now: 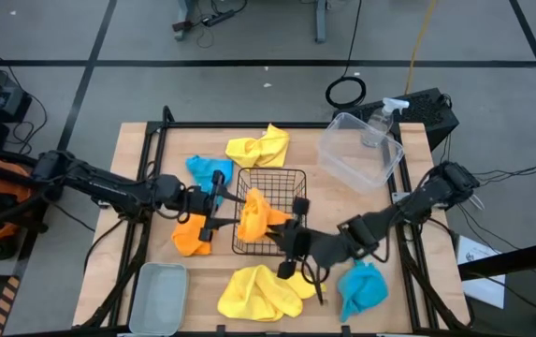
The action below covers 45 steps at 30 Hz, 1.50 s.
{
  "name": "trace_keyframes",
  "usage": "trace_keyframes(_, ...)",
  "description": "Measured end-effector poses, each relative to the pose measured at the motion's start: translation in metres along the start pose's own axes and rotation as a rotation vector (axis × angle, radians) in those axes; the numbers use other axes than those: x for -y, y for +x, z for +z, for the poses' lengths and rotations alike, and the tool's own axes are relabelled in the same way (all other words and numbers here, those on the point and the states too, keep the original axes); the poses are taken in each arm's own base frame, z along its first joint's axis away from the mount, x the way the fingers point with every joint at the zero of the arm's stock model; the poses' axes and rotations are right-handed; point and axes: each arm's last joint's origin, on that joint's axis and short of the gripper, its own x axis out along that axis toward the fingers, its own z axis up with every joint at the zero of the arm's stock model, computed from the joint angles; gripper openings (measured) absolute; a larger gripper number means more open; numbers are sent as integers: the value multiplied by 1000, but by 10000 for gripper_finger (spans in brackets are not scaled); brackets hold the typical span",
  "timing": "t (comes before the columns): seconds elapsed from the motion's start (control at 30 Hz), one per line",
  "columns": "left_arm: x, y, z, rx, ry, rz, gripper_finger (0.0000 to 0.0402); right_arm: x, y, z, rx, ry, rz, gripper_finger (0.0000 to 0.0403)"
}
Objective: Sort microfiber towel by color & place in baskets
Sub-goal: Put the right orange microfiber towel into the wire basket
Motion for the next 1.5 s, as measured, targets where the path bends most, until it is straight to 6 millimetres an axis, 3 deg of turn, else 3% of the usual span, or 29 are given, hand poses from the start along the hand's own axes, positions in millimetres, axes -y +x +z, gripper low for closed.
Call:
trace_keyframes(0.23, 11, 10, -1, 77, 85, 7, 290, 32, 28, 2, 62, 28, 119, 22)
trace_keyframes(0.37, 10, 15, -4, 104, 87, 73, 292, 45, 43, 3, 124, 77, 103, 22)
trace_keyframes(0.53, 10, 19, -9, 93, 179, 131, 285, 52, 48, 1, 121, 141, 80, 31)
trace_keyframes(0.73, 10, 19, -11, 80, 185, 134, 212, 52, 49, 1, 115, 185, 83, 111)
trace_keyframes(1.07, 10, 19, -10, 86, 184, 133, 22, 54, 39, -1, 36, 218, 70, 280)
trace_keyframes(1.23, 10, 18, -9, 93, 184, 134, 31, 57, 25, 0, -31, 240, 88, 311)
trace_keyframes(1.5, 10, 12, 0, 109, 181, 96, 26, 56, 3, -15, -242, 240, 93, 313)
